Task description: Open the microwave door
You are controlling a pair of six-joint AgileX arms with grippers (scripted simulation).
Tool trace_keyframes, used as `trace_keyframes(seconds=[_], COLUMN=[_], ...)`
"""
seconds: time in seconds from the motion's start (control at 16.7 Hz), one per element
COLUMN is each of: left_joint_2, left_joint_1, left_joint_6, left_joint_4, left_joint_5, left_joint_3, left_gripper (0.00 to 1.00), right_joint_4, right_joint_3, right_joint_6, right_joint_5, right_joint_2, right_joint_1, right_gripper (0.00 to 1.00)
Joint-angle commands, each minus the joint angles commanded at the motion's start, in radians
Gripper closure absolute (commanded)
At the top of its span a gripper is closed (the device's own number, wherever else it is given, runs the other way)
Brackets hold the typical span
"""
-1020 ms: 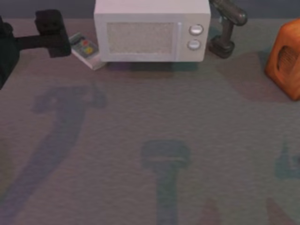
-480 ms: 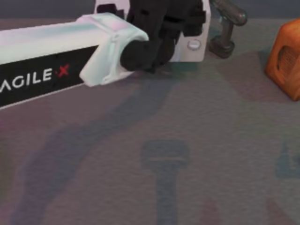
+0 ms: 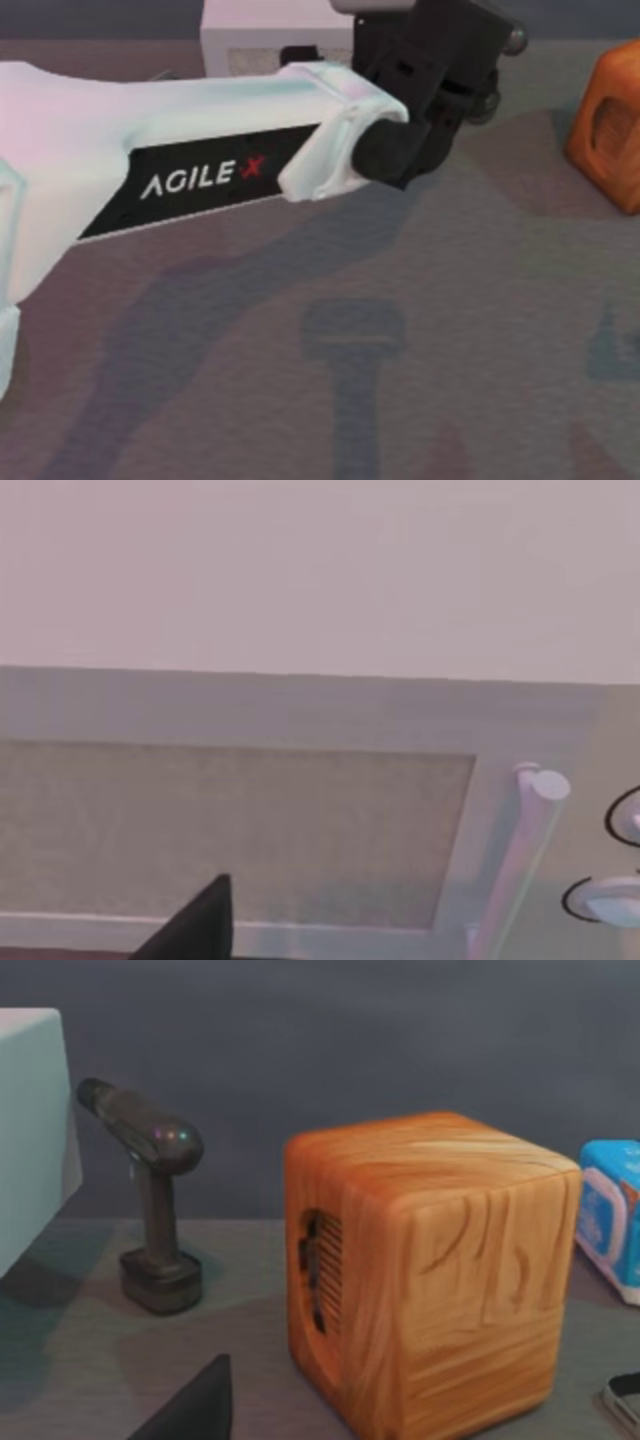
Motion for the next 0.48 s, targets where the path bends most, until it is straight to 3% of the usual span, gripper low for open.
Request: trace_keyframes(seconds=[0.24, 0.48], left_joint_2=[0.015, 0.139], left_joint_1=[0.011, 0.064], left_joint_6=[0.008, 0.048], left_joint_4=[0.007, 0.04], left_joint_5=[0.009, 0.055], left_joint_3=[0.013, 0.129], left_gripper=[0.0, 0.0], right_joint_4=[0.0, 0.0], right_joint_3=[0.0, 0.0], right_joint_6=[0.0, 0.0], right_joint_5=[0.0, 0.0], right_joint_2=[0.0, 0.0], right_joint_1=[0.0, 0.0], right_gripper=[0.0, 0.0])
